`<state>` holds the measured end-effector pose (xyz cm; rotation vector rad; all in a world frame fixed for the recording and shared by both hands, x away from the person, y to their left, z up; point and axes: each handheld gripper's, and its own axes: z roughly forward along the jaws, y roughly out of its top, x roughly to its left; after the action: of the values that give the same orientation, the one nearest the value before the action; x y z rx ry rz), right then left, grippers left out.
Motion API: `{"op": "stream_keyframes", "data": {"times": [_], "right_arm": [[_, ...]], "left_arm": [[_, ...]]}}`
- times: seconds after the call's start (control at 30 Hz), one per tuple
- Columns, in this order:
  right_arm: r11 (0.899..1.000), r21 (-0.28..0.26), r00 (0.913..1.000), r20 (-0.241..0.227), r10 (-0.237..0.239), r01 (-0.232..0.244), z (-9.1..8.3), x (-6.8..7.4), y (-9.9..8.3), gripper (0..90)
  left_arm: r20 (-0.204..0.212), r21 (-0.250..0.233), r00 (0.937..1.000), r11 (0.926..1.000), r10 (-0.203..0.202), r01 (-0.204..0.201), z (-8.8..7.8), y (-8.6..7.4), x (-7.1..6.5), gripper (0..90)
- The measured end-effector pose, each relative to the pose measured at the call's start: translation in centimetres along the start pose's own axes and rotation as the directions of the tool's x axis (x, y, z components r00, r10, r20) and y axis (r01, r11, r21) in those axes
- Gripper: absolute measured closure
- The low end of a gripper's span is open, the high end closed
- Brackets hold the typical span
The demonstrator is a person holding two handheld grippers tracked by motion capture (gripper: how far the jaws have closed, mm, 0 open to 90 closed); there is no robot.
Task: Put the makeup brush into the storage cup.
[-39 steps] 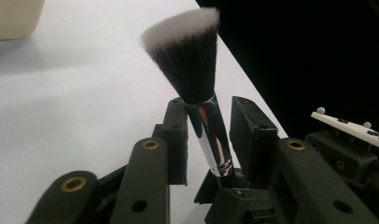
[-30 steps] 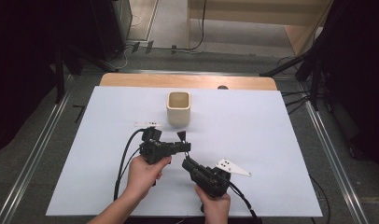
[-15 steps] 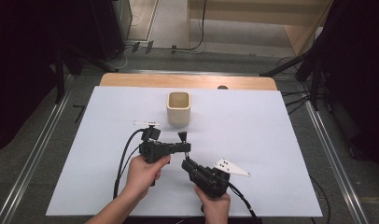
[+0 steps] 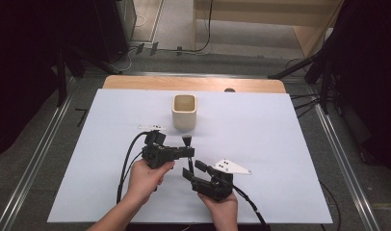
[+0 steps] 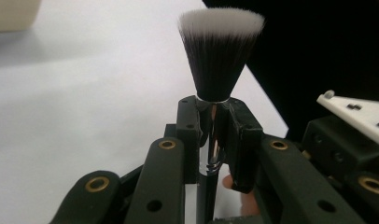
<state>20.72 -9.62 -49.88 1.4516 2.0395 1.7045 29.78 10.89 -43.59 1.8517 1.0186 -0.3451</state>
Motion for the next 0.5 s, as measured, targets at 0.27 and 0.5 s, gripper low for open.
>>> {"op": "stream_keyframes", "data": {"times": [0.27, 0.5], "right_arm": [[0.997, 0.065, 0.999, -0.008, -0.044, 0.044, 0.8, 0.1, 1.1, 34.2], [0.992, 0.115, 0.998, -0.029, -0.056, 0.059, 1.5, 0.1, 3.1, 32.4]], "left_arm": [[-0.04, 0.007, 0.9986, 0.9994, 0.034, -0.033, -0.3, 0.2, 0.1, 77.9], [-0.073, -0.008, 0.9964, 0.999, 0.042, -0.043, -1.3, 0.5, 0.8, 77.9]]}}
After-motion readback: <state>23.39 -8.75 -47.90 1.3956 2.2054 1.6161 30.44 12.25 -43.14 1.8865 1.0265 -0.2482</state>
